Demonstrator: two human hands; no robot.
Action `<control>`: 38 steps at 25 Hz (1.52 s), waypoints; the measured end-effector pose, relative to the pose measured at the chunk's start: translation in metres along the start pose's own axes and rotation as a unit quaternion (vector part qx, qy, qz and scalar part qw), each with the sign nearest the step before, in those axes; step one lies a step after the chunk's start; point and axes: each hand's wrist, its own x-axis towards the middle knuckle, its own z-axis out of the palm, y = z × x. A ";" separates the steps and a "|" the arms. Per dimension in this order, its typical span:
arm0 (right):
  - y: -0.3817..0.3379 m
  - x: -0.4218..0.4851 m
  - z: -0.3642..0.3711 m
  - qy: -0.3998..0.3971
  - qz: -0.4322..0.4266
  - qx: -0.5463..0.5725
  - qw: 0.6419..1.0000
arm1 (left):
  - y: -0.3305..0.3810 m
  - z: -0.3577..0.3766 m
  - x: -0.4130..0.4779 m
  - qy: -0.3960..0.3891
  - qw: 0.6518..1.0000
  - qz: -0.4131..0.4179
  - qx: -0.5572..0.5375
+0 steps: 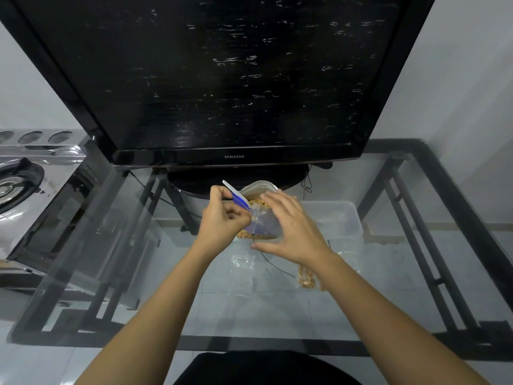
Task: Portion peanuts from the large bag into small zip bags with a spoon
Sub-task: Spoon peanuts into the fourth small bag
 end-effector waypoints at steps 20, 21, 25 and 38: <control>0.025 0.009 0.018 0.139 0.039 0.032 0.989 | -0.017 0.005 0.026 0.066 0.997 -0.037 -0.028; 0.029 0.009 0.017 0.144 0.059 0.056 0.986 | -0.021 0.005 0.033 0.133 0.989 -0.069 -0.012; 0.045 0.011 0.016 0.134 0.130 0.121 0.975 | -0.021 0.004 0.065 0.128 0.979 -0.139 0.073; 0.061 0.028 0.014 0.044 0.165 0.186 0.968 | -0.028 0.011 0.090 -0.033 0.977 -0.020 0.210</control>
